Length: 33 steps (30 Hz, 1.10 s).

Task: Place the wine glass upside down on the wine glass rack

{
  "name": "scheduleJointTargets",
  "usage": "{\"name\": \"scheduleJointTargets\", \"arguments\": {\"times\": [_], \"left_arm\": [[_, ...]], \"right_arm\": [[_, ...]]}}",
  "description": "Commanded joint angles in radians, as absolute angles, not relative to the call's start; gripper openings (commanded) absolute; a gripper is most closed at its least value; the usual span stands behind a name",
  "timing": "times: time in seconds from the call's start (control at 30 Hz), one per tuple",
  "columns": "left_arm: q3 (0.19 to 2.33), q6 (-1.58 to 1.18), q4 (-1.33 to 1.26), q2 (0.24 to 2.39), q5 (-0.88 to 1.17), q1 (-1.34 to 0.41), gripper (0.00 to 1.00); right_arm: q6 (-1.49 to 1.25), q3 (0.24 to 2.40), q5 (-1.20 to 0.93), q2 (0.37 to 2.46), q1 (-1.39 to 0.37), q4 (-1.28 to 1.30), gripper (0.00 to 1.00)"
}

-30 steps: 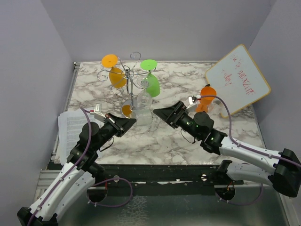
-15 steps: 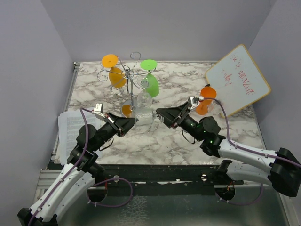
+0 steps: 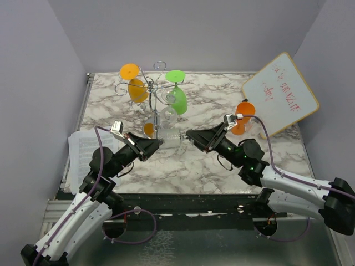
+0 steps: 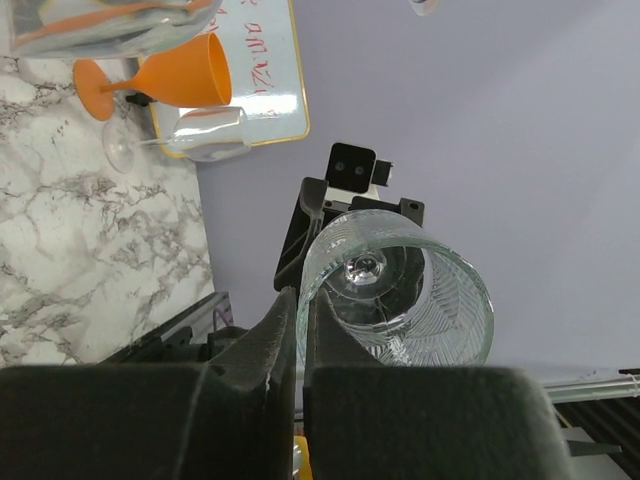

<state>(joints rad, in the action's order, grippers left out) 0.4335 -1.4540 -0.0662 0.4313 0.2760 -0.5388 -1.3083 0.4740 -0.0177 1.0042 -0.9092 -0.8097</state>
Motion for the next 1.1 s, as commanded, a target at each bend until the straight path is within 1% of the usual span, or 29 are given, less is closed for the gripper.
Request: {"name": "scheduleJointTargets", "arguments": {"times": [0.0, 0.1, 0.17, 0.23, 0.33, 0.57, 0.73, 0.9, 1.07], "left_arm": [[0.429, -1.47, -0.128, 0.427, 0.287, -0.541, 0.1], [0.418, -1.463, -0.123, 0.42, 0.282, -0.542, 0.27], [0.405, -1.458, -0.118, 0.414, 0.274, -0.541, 0.36], [0.387, -1.46, -0.117, 0.403, 0.269, -0.541, 0.41], [0.361, -1.472, -0.103, 0.402, 0.27, -0.542, 0.46], [0.315, -1.452, -0.008, 0.352, 0.207, -0.542, 0.55], [0.307, -1.409, 0.113, 0.293, 0.13, -0.542, 0.67], [0.303, -1.38, 0.226, 0.272, 0.073, -0.542, 0.77], [0.337, -1.277, 0.329, 0.287, 0.009, -0.541, 0.93]], "right_arm": [[-1.248, 0.509, -0.017, 0.978, -0.912, -0.744, 0.32], [-1.229, 0.52, -0.005, 0.964, -0.912, -0.699, 0.26], [-1.222, 0.529, 0.016, 0.953, -0.912, -0.666, 0.24], [-1.215, 0.542, 0.029, 0.945, -0.912, -0.625, 0.22], [-1.201, 0.583, 0.034, 0.947, -0.912, -0.52, 0.16], [-1.186, 0.593, 0.048, 0.934, -0.912, -0.415, 0.12], [-1.158, 0.633, 0.071, 0.922, -0.912, -0.267, 0.08], [-1.138, 0.638, 0.097, 0.924, -0.913, -0.183, 0.06], [-1.041, 0.67, 0.147, 0.931, -0.913, -0.06, 0.05]]}}
